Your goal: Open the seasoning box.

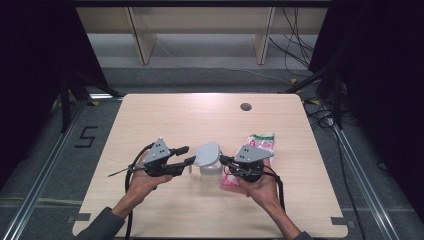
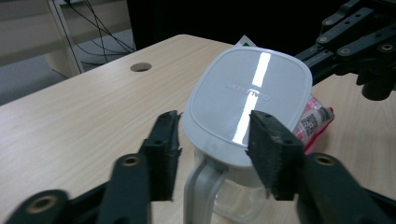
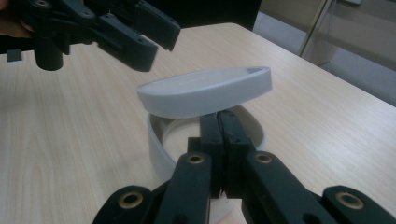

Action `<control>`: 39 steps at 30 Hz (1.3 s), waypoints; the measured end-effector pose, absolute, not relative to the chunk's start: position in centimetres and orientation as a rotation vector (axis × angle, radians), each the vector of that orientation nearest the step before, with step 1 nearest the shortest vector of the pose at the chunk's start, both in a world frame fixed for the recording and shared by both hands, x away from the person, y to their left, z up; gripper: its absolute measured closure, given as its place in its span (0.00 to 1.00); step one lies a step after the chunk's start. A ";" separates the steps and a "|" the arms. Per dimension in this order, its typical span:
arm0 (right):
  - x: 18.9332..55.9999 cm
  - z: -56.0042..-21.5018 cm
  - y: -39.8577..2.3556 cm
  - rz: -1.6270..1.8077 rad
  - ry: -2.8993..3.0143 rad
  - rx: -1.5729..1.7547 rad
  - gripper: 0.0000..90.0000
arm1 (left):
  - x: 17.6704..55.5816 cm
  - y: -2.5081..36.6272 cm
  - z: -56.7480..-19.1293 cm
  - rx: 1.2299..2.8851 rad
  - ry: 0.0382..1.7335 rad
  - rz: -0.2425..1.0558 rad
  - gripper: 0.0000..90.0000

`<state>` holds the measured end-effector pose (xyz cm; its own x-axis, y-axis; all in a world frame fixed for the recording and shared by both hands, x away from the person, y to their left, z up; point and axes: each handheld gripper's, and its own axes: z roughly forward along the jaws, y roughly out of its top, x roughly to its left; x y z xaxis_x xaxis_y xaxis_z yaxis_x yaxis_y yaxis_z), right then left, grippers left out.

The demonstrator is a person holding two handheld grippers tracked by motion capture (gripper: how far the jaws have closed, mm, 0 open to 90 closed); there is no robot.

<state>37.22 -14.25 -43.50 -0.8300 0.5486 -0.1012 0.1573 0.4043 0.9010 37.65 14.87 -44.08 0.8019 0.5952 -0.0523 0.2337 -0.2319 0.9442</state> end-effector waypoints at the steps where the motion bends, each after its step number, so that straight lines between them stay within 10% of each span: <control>1: 37.1 -43.4 -14.1 1.403 2.285 0.631 1.00 | 37.5 15.2 -44.2 1.814 0.632 0.376 0.53; 39: 36.6 -41.8 -9.4 1.435 2.290 0.459 0.93 | 33.4 16.6 -47.4 1.806 0.719 0.399 0.33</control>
<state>36.64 -9.40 -41.84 -0.8669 0.4729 -0.1575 0.0644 0.4196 0.9054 33.39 16.55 -47.37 0.7593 0.6464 -0.0754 0.2780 -0.2174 0.9356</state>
